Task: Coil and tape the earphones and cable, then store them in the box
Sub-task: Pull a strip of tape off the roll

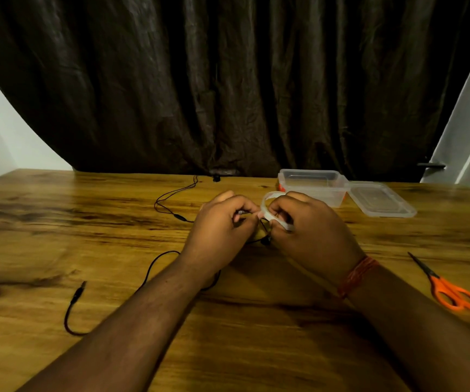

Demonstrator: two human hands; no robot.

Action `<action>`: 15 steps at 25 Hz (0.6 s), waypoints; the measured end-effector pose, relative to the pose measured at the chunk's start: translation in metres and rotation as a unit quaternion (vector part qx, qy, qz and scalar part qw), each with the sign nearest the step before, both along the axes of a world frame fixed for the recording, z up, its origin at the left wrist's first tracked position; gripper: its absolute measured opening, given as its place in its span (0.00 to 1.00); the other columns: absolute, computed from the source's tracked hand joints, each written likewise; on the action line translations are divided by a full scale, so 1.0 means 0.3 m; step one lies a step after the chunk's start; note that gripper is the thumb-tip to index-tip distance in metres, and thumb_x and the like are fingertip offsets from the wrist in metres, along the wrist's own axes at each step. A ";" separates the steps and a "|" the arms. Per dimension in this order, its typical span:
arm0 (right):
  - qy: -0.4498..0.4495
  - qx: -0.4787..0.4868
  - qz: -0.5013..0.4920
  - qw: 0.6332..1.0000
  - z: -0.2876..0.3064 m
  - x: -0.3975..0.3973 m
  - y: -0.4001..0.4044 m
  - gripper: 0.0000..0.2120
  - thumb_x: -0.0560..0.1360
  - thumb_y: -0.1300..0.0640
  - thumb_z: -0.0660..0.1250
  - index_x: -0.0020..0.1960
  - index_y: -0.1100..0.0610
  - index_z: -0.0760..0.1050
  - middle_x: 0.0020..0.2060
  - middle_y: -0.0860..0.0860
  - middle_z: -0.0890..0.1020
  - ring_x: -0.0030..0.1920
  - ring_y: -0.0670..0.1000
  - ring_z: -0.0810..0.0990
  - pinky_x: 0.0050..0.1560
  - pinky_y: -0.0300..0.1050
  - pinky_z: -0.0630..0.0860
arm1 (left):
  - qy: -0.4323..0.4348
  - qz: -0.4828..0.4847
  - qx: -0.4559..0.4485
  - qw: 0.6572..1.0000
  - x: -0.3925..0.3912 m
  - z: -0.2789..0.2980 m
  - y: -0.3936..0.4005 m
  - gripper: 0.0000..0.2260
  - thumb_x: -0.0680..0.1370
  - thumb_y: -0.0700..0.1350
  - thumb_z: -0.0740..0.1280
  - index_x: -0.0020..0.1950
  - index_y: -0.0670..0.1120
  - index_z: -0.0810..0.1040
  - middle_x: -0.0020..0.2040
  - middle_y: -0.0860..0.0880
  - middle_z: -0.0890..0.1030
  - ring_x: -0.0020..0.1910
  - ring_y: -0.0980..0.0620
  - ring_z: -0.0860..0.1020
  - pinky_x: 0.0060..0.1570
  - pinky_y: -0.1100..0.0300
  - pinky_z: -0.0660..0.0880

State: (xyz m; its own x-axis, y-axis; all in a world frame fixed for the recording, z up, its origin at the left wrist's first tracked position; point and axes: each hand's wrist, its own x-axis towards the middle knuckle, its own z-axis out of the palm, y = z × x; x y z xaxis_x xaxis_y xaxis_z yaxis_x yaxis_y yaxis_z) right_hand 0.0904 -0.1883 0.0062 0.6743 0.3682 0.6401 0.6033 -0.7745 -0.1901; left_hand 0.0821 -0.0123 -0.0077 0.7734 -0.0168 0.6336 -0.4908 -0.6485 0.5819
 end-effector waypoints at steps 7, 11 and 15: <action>0.017 0.005 0.014 1.000 0.005 0.005 -0.008 0.08 0.71 0.52 0.67 0.49 0.51 0.78 0.43 0.45 0.78 0.42 0.49 0.75 0.39 0.46 0.74 | 0.107 -0.082 -0.118 0.984 0.009 -0.006 0.017 0.07 0.73 0.47 0.75 0.40 0.51 0.78 0.36 0.56 0.72 0.34 0.57 0.68 0.35 0.60 0.67; 0.021 0.000 0.027 0.999 0.012 0.004 -0.011 0.08 0.70 0.51 0.65 0.48 0.51 0.77 0.41 0.44 0.77 0.40 0.48 0.74 0.38 0.48 0.74 | 0.128 -0.088 -0.148 0.977 0.018 -0.013 0.024 0.10 0.72 0.51 0.75 0.41 0.51 0.76 0.35 0.55 0.69 0.33 0.56 0.66 0.34 0.61 0.65; 0.017 -0.002 0.036 0.999 0.013 0.002 -0.013 0.07 0.71 0.52 0.66 0.48 0.51 0.77 0.41 0.40 0.72 0.40 0.45 0.73 0.38 0.44 0.72 | 0.105 -0.056 -0.093 0.989 0.015 -0.004 0.029 0.08 0.73 0.53 0.74 0.51 0.58 0.81 0.41 0.53 0.71 0.39 0.56 0.72 0.39 0.60 0.71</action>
State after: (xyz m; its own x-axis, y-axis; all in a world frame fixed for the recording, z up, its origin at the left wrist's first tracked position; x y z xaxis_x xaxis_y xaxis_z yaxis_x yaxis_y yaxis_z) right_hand 0.0912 -0.1923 0.0101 0.6670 0.4190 0.6160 0.6512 -0.7296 -0.2089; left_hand 0.0866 -0.0036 -0.0091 0.8883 -0.0079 0.4593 -0.4088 -0.4698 0.7824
